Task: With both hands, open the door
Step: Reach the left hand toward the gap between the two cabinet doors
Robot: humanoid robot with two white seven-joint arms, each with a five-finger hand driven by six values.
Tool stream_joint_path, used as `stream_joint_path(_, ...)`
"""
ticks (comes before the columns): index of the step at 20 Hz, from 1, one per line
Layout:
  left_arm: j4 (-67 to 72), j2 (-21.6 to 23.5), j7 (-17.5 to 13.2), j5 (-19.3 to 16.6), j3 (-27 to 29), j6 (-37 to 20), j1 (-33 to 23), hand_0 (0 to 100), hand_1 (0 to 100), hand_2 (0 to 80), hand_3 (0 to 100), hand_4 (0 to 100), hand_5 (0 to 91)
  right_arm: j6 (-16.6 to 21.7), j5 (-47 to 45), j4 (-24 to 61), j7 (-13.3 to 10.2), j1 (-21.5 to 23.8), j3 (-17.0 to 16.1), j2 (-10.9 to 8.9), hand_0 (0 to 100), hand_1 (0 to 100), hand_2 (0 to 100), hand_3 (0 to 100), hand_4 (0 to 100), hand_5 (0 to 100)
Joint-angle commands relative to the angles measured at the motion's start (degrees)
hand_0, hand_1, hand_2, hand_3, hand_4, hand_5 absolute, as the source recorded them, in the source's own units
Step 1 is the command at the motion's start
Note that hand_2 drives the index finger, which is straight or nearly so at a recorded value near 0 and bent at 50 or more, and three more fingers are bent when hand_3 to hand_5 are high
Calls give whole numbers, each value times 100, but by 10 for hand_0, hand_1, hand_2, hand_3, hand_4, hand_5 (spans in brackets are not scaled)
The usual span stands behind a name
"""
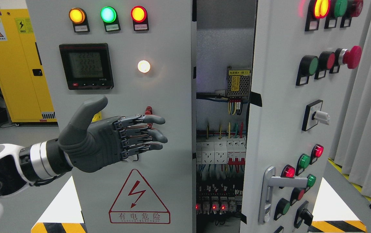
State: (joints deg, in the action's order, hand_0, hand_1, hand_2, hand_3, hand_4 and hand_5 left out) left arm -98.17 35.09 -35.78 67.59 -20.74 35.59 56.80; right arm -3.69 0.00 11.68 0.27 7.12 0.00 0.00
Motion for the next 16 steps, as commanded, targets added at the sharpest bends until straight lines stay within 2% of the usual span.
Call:
stream_joint_path(1, 649, -1223, 36, -53, -1151, -35, 621, 0, 96, 139, 342, 163, 0, -1, 114, -7, -1, 9, 53, 149, 214, 105, 0, 0, 0, 0)
stream_joint_path(3, 720, -1373, 202, -53, -1204, -34, 639, 0, 96, 142, 313, 129, 0, -1, 114, 1, -1, 0, 53, 149, 214, 105, 0, 0, 0, 0)
stream_joint_path(6, 834, -1601, 353, -53, -1388, -61, 648, 0, 96, 129, 129, 59, 0, -1, 114, 1, -1, 0, 53, 149, 214, 105, 0, 0, 0, 0)
stream_joint_path(7, 904, -1689, 370, -53, -1397, -61, 665, 0, 96, 125, 115, 56, 0, -1, 114, 1, -1, 0, 53, 149, 214, 105, 0, 0, 0, 0)
stream_joint_path(8, 992, -1820, 431, -61, -1406, -61, 709, 0, 95, 104, 33, 42, 0, -1, 114, 1, -1, 9, 53, 149, 214, 105, 0, 0, 0, 0)
stream_joint_path(9, 1097, -1952, 493, -62, -1424, -61, 779, 0, 94, 86, 0, 27, 0, -1, 114, 1, -1, 0, 53, 149, 214, 105, 0, 0, 0, 0)
stream_joint_path(13, 1484, -2366, 520, -62, -1485, -61, 1078, 0, 94, 79, 0, 24, 0, -1, 114, 1, -1, 0, 53, 149, 214, 105, 0, 0, 0, 0)
stream_joint_path(16, 1590, -2472, 511, -53, -1485, -43, 1245, 0, 91, 85, 12, 48, 0, -1, 114, 1, -1, 9, 53, 149, 214, 104, 0, 0, 0, 0)
